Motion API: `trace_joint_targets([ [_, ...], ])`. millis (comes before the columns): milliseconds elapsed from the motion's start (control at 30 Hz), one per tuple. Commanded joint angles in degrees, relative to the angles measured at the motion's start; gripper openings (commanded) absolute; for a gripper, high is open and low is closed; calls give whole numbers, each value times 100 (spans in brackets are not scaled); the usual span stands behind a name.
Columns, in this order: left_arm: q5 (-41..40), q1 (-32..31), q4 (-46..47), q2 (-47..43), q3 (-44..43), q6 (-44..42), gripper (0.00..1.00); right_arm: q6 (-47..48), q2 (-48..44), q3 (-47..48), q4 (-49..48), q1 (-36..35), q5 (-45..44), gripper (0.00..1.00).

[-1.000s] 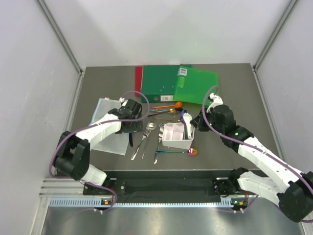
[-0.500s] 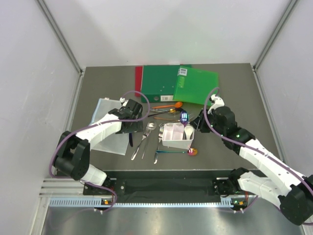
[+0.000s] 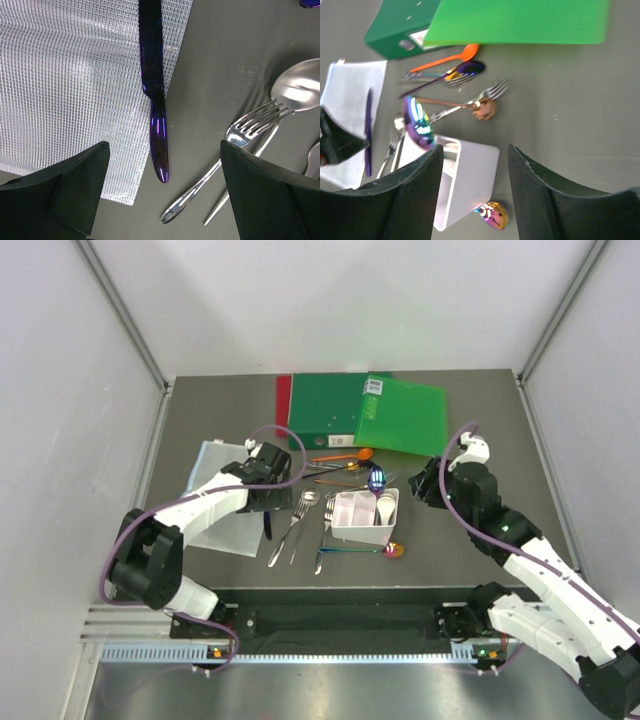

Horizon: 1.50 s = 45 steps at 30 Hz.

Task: Sort the eating utensils into containers
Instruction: Place the spoon in the storage box, then pick up the spoon from the center of the board.

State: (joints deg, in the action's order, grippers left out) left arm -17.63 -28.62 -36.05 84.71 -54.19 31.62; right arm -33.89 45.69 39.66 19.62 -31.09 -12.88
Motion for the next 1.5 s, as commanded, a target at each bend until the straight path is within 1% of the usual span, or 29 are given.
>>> trace_joint_targets([
  [0, 40, -38, 134, -384, -100, -112, 96, -197, -17, 358, 498, 50, -820, 55],
  [167, -214, -30, 90, -473, -135, -138, 96, -671, 89, 253, 929, 260, -1172, 54],
  [300, -276, -29, -156, -148, -398, -33, 96, -716, 19, 95, 939, 569, -857, 54],
  [467, -224, -38, -253, 98, -706, 20, 94, -549, -43, 86, 1202, 815, -760, 52],
  [567, -232, -29, -122, 3, -829, -6, 95, -470, -95, 42, 1404, 859, -444, 52],
  [600, -215, -29, -69, -7, -821, -41, 95, -452, -96, 16, 1448, 859, -78, 53],
  [633, -180, -29, -42, -15, -830, -85, 96, -435, -104, -11, 1475, 859, 65, 53],
  [733, -153, -29, -86, 81, -909, -86, 96, -609, -148, -160, 1686, 868, 558, 55],
  [800, 4, -29, -112, 143, -900, -129, 95, -689, -201, -309, 1869, 859, 786, 55],
  [967, 268, -21, -33, -68, -768, -270, 96, -803, -640, -687, 2037, 868, 1252, 56],
  [1000, 260, -29, -33, -94, -759, -305, 96, -795, -710, -722, 2055, 868, 1558, 56],
  [1100, 146, -29, -77, -95, -759, -419, 96, -690, -720, -679, 2283, 842, 2042, 56],
  [1200, 93, -21, -139, -7, -794, -455, 97, -689, -798, -424, 2783, 789, 2071, 57],
  [1333, 242, -21, -60, 55, -795, -437, 97, -1066, -930, -432, 3065, 771, 2290, 57],
  [1467, 295, -29, -7, 20, -812, -411, 97, -1734, -948, -757, 2759, 763, 2598, 57],
])
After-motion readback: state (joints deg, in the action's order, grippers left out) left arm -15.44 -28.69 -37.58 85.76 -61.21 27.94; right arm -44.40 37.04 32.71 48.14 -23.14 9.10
